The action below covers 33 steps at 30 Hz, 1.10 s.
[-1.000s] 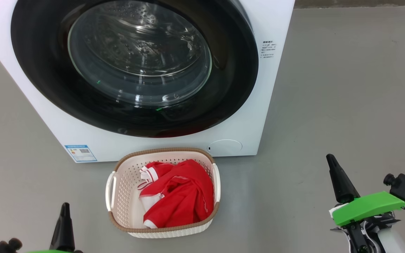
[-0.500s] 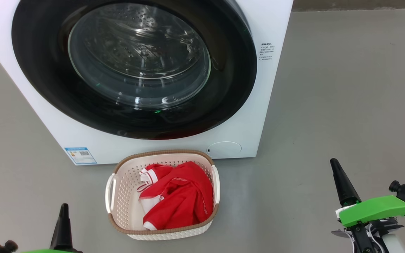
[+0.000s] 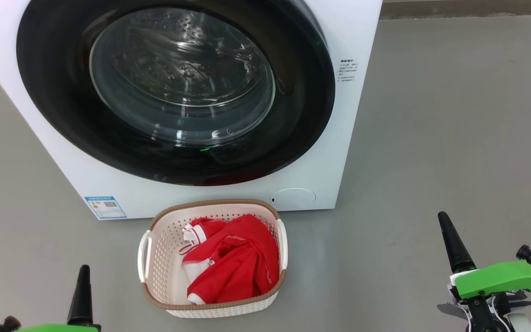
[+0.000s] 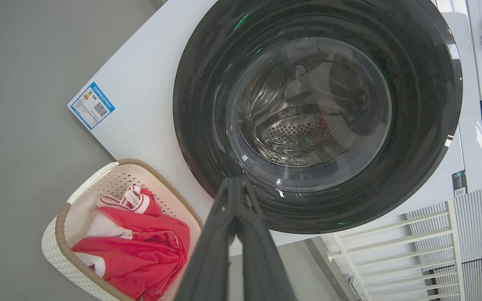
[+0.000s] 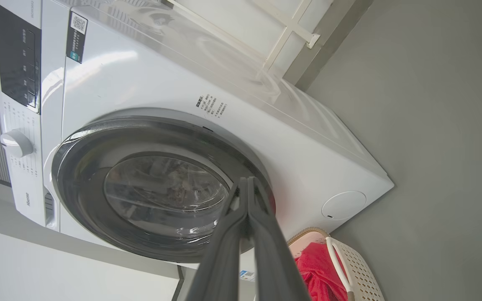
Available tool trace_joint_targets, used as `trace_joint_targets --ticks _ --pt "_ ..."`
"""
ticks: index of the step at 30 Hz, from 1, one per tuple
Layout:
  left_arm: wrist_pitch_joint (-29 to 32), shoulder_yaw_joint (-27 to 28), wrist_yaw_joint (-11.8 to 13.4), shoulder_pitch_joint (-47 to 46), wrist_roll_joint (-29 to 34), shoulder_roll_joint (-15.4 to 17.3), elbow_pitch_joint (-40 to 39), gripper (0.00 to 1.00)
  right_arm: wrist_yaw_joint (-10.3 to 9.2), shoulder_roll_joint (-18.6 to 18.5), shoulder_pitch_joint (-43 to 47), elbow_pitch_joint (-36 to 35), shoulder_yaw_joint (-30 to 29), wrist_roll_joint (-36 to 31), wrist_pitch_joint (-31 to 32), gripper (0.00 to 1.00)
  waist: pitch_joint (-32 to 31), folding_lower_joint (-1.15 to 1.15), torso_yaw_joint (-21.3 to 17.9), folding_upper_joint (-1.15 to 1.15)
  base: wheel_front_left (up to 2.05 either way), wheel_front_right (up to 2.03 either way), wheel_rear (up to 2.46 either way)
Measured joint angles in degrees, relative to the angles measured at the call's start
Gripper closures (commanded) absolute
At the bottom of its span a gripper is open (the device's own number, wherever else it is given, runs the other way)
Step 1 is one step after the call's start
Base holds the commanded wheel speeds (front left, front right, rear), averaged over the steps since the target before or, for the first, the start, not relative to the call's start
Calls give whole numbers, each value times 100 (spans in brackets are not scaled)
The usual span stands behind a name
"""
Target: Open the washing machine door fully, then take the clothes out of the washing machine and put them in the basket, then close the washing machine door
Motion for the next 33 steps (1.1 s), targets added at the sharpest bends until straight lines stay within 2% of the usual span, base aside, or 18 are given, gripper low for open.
trace_joint_targets --ticks 33 --pt "510 162 -55 -136 -1858 -33 187 100 -3 286 255 -115 -482 1744 555 100 -126 0 -41 0 0 0 0"
